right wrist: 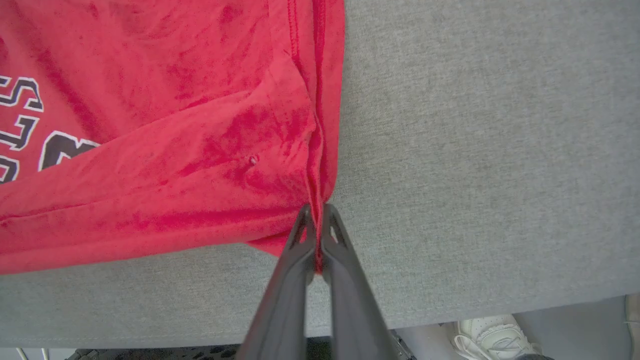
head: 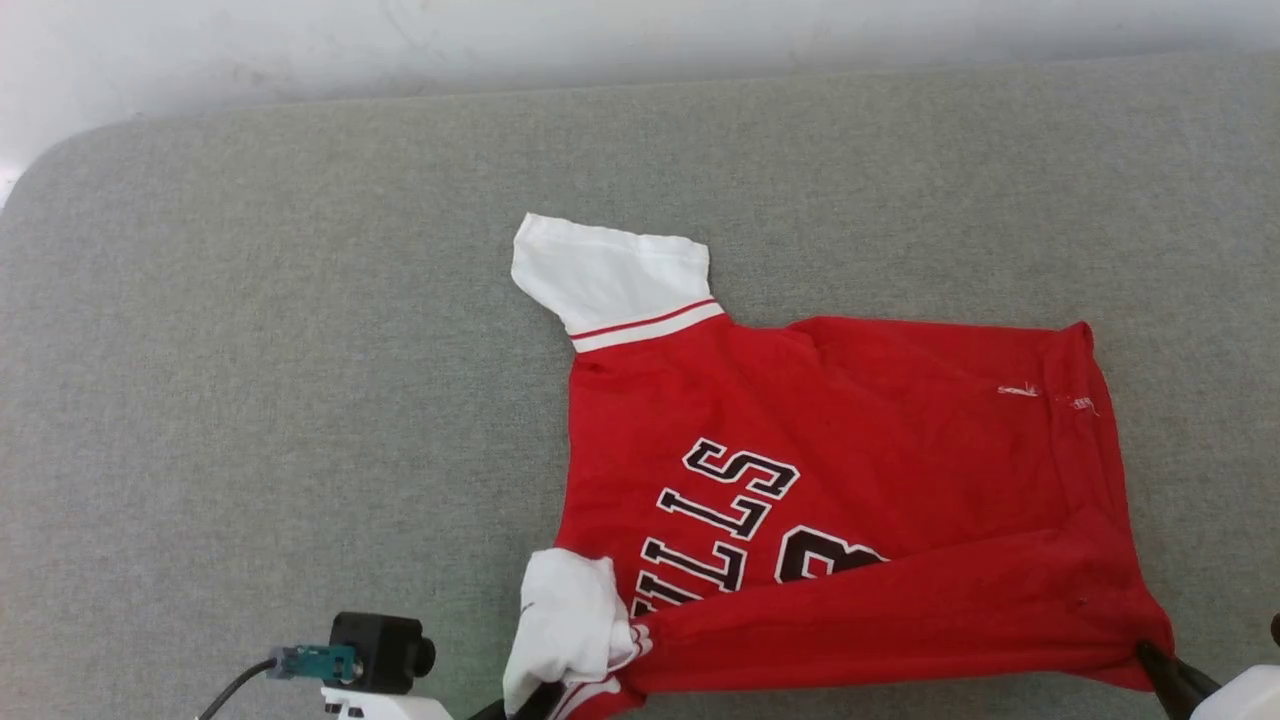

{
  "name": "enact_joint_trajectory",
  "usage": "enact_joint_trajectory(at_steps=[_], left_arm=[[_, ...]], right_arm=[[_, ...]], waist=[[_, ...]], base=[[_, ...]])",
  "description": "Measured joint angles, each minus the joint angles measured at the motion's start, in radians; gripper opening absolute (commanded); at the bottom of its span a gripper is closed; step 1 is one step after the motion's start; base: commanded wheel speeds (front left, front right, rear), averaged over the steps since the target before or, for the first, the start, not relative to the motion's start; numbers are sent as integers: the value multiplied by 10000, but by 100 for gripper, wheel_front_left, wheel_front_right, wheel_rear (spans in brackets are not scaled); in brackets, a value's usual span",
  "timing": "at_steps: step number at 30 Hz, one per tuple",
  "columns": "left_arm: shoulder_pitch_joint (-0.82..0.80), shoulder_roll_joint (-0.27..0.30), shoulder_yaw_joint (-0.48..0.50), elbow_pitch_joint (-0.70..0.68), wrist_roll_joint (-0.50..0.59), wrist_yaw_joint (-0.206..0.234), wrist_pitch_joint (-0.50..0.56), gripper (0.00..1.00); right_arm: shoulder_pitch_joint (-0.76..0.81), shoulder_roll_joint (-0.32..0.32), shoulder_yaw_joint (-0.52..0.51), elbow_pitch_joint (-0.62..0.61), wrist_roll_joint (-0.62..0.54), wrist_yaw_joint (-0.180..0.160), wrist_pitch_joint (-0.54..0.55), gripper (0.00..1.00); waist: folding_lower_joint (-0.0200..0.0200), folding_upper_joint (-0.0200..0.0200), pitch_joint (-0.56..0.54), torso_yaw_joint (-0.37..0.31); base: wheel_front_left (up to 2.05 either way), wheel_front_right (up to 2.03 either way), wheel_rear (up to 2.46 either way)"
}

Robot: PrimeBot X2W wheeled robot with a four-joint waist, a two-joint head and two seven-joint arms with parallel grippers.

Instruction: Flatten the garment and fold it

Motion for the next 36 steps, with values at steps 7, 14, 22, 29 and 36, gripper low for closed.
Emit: enact_joint_trajectory(at_steps=[7,14,22,29,36], left_arm=[[-403,-414,-27,1066,15,59,-472,0],[-1007,-621,-180,2483,13,-61,-635,0],[-1212,-809,-54,2740,13,-136,-1319,100],[-957,-828,422,2322,-17,-42,-1906,100],[-482,-884,1346,874,79,355,-3239,100]], right_arm=[[-130,2,194,646,-211,0,-347,0],[-356,-2,395,1373,-334,0,-621,0],[-363,-2,397,1670,-366,0,-1018,100],[-364,0,244,1319,-178,0,-1312,100],[-645,2,-316,514,-222,0,-2805,100]], waist=[[1,0,-96,67],[1,0,-247,96],[0,0,-288,139],[1,0,-372,168],[0,0,-403,168]], base=[[0,0,0],[0,0,0],[0,0,0],[0,0,0],[0,0,0]])
